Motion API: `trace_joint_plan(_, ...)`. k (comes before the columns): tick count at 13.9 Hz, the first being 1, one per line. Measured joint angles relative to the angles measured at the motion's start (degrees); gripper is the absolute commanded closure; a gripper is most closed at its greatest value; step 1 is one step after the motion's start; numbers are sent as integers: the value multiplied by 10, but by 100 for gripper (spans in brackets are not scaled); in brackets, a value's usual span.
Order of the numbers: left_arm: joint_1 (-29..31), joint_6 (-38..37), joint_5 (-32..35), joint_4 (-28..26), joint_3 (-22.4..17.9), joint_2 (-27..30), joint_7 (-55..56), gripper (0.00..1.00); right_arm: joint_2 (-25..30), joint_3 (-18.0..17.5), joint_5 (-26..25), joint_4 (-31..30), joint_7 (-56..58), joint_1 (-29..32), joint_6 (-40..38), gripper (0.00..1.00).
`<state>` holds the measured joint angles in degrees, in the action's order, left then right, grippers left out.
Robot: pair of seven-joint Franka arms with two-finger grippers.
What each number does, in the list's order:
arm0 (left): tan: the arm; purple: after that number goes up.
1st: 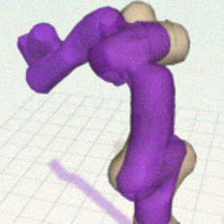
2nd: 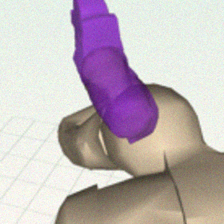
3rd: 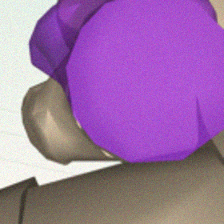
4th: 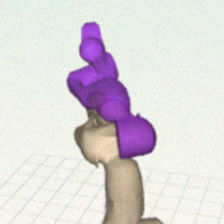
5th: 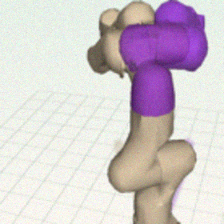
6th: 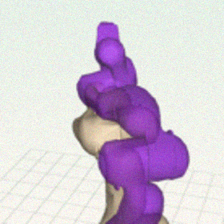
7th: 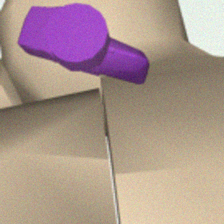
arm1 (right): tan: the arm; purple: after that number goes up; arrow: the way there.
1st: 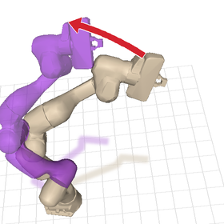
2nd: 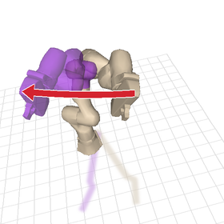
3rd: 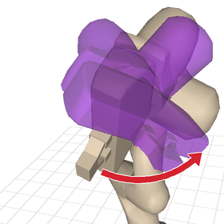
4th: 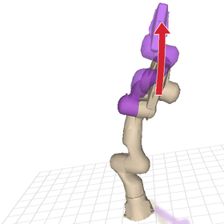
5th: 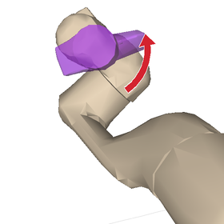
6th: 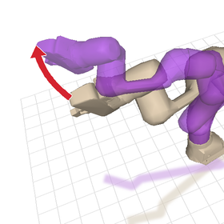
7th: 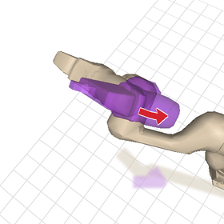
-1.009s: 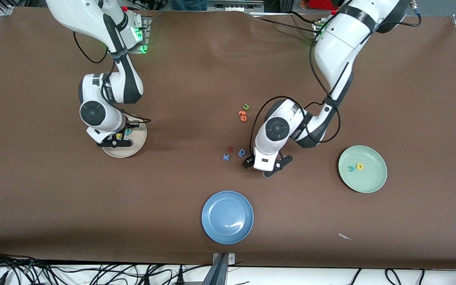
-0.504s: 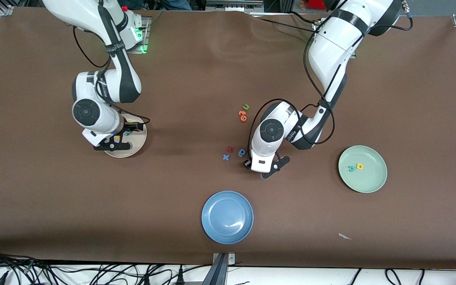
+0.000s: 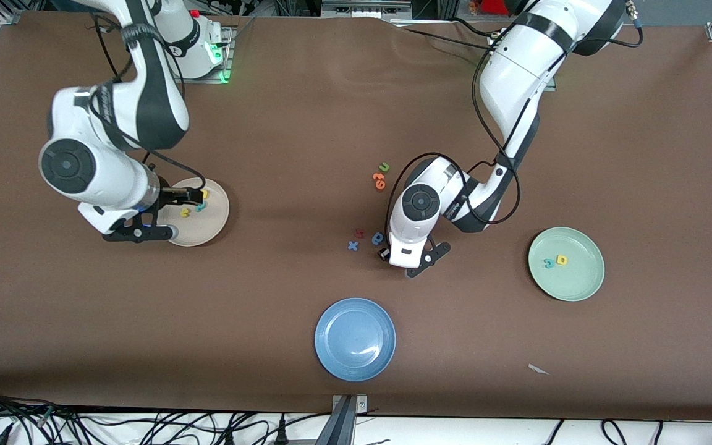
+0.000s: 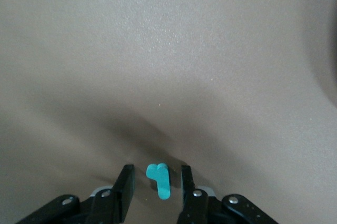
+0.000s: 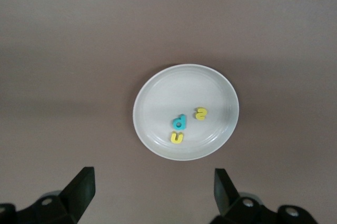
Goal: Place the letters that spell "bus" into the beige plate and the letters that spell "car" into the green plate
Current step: 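Drop the yellow u in the beige plate while the left gripper grasps teal 1, then carry the teal 1 to the green plate while the right gripper retracts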
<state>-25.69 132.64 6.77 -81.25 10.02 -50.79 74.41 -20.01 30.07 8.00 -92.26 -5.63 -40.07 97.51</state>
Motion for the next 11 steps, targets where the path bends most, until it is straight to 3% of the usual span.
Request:
trace_joint_plan(2, -2, -2, 0, 0, 0, 0, 3, 68, 1, 5, 0, 48, 0, 0, -21, 0)
trace_joint_plan(3, -2, -2, 0, 0, 0, 0, 4, 77, 2, 11, -1, 61, 0, 2, -26, 0)
trace_joint_plan(7, -2, -8, 0, 1, -1, 1, 5, 94, 37, 7, -1, 80, 4, 50, -23, 0)
trace_joint_plan(9, -2, -8, 0, 1, -1, 1, 5, 98, 80, -23, -12, 74, 10, 101, -50, 0)
trace_joint_plan(11, -2, -8, 0, 1, -1, 1, 5, 100, 119, -89, -67, 53, 12, 159, -60, 0)
